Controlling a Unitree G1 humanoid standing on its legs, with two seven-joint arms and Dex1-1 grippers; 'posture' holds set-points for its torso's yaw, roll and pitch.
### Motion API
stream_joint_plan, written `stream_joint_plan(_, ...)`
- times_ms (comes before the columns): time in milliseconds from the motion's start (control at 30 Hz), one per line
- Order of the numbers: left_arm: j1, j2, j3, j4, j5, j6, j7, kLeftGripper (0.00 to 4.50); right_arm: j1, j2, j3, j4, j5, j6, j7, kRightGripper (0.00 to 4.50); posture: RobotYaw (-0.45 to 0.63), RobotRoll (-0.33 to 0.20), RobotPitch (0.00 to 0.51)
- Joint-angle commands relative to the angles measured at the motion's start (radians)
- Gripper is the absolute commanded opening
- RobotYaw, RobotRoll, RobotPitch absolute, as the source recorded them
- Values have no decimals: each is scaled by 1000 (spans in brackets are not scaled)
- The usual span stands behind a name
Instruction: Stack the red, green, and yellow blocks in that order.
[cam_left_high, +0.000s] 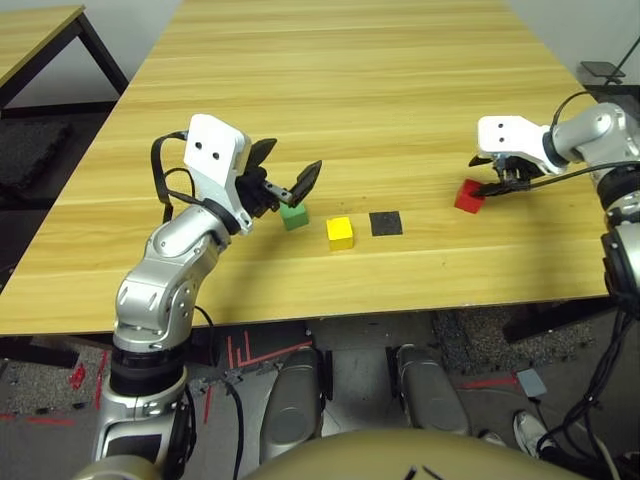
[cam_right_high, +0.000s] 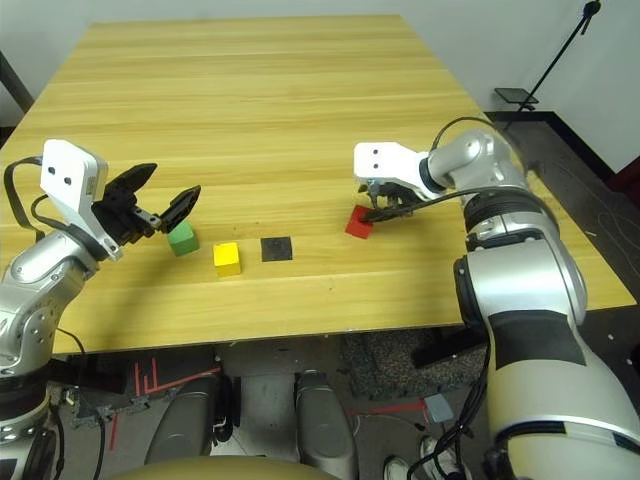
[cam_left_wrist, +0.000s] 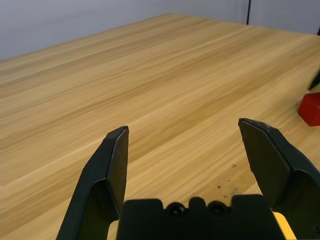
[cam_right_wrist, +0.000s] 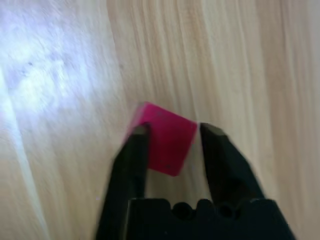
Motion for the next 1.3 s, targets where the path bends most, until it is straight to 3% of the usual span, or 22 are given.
stream_joint_plan(33,9,-3,9,-13,-2,15,14,4500,62,18,23,29,-23,46,18,725,460,-198,113)
stream_joint_plan(100,13,-6,5,-14,-1,14,17,4500,66,17,22,24,-24,54,33,47,458,-202,113)
stream_joint_plan(400,-12,-31,-22,-10,7,11,35,4500,-38,34,-48,-47,84,169,265,47,449,-232,108)
stream_joint_plan(533,-22,-47,-37,-6,14,0,41,4500,-78,23,22,-123,199,220,294,47,441,-254,105)
stream_joint_plan(733,-31,-83,-67,18,30,-25,47,4500,-108,-77,103,-313,359,377,294,47,408,-285,105)
stream_joint_plan(800,-36,-90,-74,31,36,-33,45,4500,-114,-106,120,-344,370,424,294,449,396,-293,106)
stream_joint_plan(967,-40,-105,-89,52,41,-48,36,4500,-99,-177,126,-385,255,548,281,1881,374,-305,108)
stream_joint_plan(1200,-51,-126,-110,94,65,-83,35,4500,27,-154,73,-455,242,692,196,4366,348,-321,116)
stream_joint_plan(1300,-54,-131,-111,101,72,-89,41,4500,52,-145,64,-449,241,712,165,4444,349,-323,122)
